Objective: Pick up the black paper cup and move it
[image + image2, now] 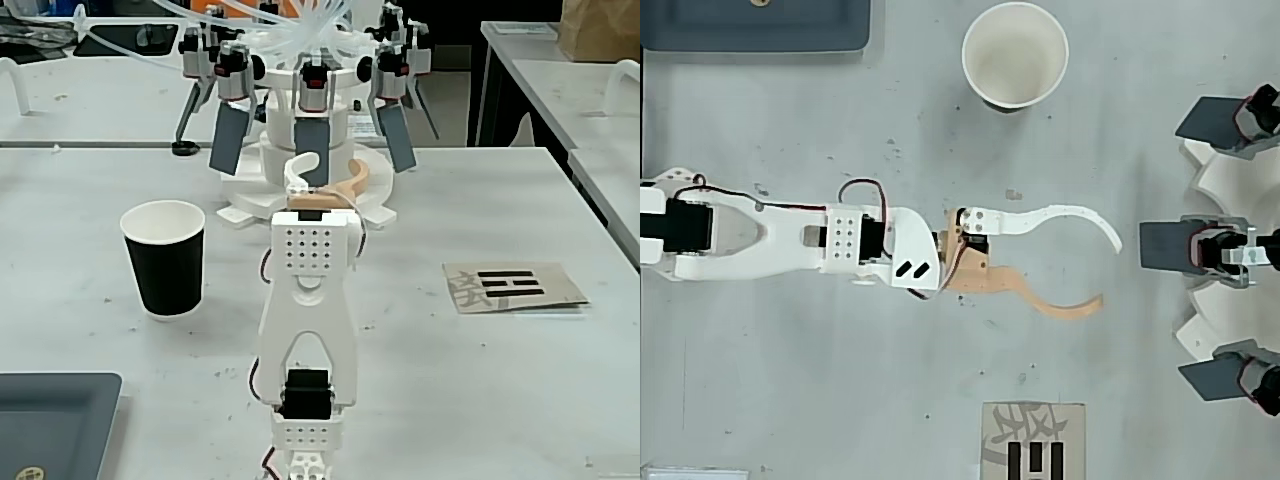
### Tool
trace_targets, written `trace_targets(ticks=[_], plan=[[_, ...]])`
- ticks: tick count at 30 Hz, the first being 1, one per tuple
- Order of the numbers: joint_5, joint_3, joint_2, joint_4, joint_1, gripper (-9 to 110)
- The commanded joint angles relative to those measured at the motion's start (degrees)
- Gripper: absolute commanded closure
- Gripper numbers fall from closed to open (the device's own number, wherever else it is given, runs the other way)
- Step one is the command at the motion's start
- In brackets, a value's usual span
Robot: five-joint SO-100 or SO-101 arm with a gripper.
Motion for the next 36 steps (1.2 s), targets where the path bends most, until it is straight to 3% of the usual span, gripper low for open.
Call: trace_targets(ticks=[1,18,36], plan=[[-6.4,-4.1,-2.7,-6.6,1.4,89],[-6.2,-2.8,-1.9,-7.0,1.6,89],[-5.3,18.5,12.9,-13.5,2.6,85]])
